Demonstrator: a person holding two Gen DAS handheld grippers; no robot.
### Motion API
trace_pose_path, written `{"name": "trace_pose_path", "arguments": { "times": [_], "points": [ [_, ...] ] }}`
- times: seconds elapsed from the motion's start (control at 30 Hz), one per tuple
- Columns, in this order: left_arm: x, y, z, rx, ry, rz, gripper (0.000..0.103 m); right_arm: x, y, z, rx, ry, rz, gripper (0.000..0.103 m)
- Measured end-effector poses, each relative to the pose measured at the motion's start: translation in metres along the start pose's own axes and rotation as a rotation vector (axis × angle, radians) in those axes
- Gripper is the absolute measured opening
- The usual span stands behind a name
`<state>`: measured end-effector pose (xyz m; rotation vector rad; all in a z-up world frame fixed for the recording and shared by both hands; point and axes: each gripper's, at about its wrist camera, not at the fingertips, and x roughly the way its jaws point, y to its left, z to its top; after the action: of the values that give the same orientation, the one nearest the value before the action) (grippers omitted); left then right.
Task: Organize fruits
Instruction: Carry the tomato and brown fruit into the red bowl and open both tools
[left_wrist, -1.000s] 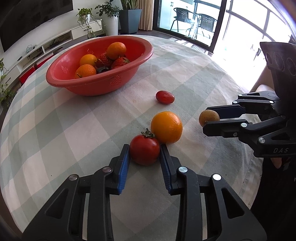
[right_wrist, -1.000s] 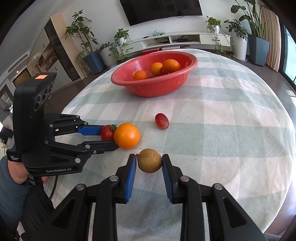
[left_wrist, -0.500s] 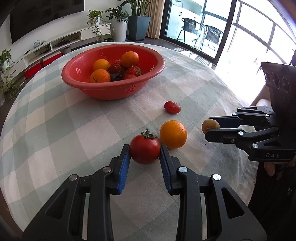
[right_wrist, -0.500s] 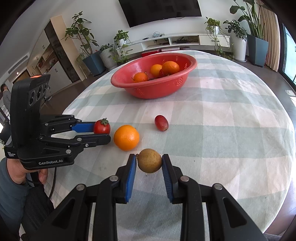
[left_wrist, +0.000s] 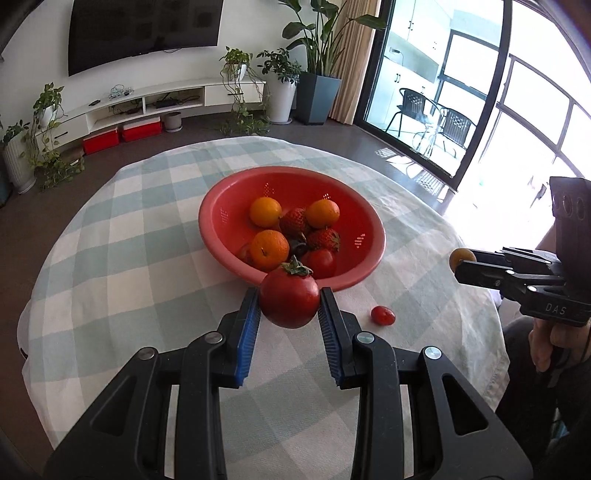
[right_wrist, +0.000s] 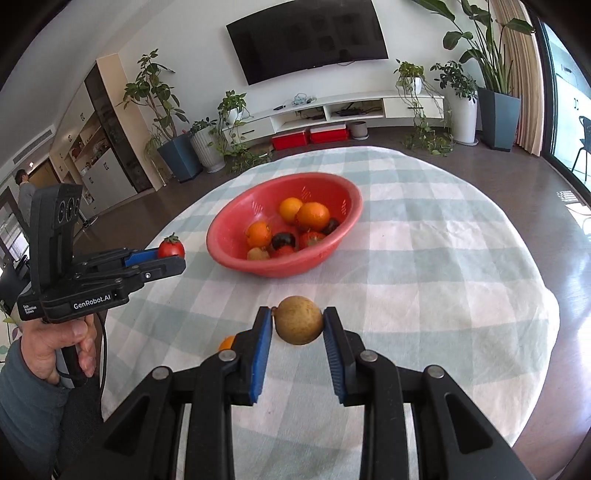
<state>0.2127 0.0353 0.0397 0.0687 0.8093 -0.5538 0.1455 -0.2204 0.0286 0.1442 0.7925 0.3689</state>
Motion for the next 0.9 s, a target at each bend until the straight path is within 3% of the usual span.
{"name": "trace_pose_path", "arguments": {
  "times": [0.2, 0.4, 0.63, 0.9],
  "points": [
    [0.021, 0.016, 0.045, -0.02, -0.025, 0.014, 0.03, 0.019, 0.014, 0.051, -0.061, -0.035, 0.006, 0.031],
    [0.064, 0.013, 0.073, 0.036, 0.01, 0.035, 0.03, 0.074, 0.028, 0.067, -0.12, 0.048, -0.012, 0.031],
    [0.1, 0.016, 0.068, 0.054, 0.053, 0.042, 0.03, 0.117, 0.039, 0.064, -0.178, 0.123, -0.025, 0.031],
    [0.117, 0.021, 0.063, 0.055, 0.073, 0.037, 0.03, 0.139, 0.038, 0.058, -0.197, 0.169, -0.048, 0.031]
  ]
}}
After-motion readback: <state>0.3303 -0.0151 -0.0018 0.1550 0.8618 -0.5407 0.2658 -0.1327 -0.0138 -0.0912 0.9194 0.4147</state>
